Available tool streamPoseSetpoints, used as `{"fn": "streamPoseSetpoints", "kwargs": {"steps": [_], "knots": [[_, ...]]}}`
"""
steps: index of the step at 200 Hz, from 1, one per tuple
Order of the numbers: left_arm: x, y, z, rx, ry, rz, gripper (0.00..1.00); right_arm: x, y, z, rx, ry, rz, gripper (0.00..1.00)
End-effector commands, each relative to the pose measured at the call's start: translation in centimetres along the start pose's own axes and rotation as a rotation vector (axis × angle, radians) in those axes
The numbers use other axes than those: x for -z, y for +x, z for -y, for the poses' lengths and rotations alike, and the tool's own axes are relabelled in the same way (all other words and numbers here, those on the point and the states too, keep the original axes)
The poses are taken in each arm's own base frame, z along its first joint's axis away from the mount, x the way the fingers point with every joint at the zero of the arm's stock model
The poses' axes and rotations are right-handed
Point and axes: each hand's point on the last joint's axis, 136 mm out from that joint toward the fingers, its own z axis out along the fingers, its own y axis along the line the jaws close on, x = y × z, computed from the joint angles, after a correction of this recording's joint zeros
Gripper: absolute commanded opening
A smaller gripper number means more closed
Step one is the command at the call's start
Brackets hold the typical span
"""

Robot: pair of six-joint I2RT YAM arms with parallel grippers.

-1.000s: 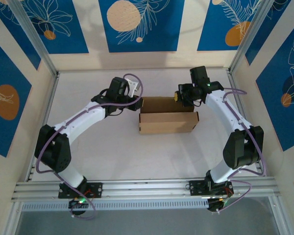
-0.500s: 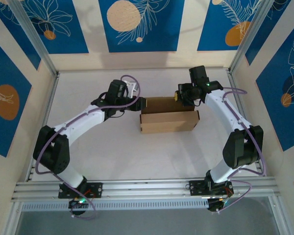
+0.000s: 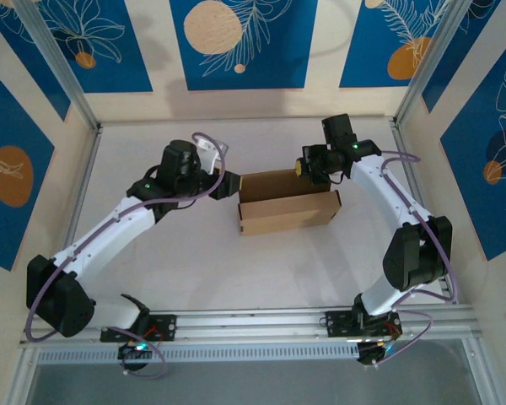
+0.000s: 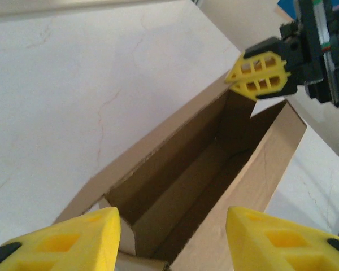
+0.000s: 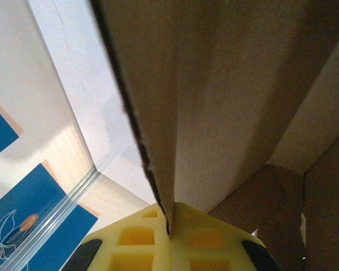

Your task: Fold the paper box

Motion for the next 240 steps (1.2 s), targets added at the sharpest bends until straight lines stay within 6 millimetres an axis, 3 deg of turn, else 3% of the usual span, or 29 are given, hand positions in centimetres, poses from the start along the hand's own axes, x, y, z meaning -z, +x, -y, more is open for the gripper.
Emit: {"fn": "streamPoseSetpoints", "kwargs": {"steps": [1,54,97,112,132,174,240], "knots": [[1.2,1.3,1.4,0.042,0.026,-0.030,0.45,-0.4,0.7,1.2,-0.003,0.043,-0.025,0.02],[0.3,6.7,11.0,0.009,0.209,-0.131,0.26,-0.4,0.5,2.0,-0.001,0.056,-0.018,0.02],[-1.7,11.1,15.2,-0.068,0.272,-0.267,0.18,0.1,0.4,2.3,0.012,0.060,-0.006,0.02],[-2.8,12.0,15.2,-0.074,0.259,-0.297,0.17,0.3,0.6,2.5,0.020,0.066,-0.015,0.02],[-4.3,12.6,13.6,-0.101,0.181,-0.297,0.16,0.7,0.8,2.7,0.035,0.067,-0.020,0.02],[-7.4,12.8,11.9,-0.141,0.092,-0.276,0.15,2.0,1.2,3.9,0.075,0.067,-0.028,0.02],[-9.1,11.5,8.9,-0.161,-0.029,-0.207,0.14,3.6,1.3,7.3,0.140,0.103,-0.033,0.02]]}}
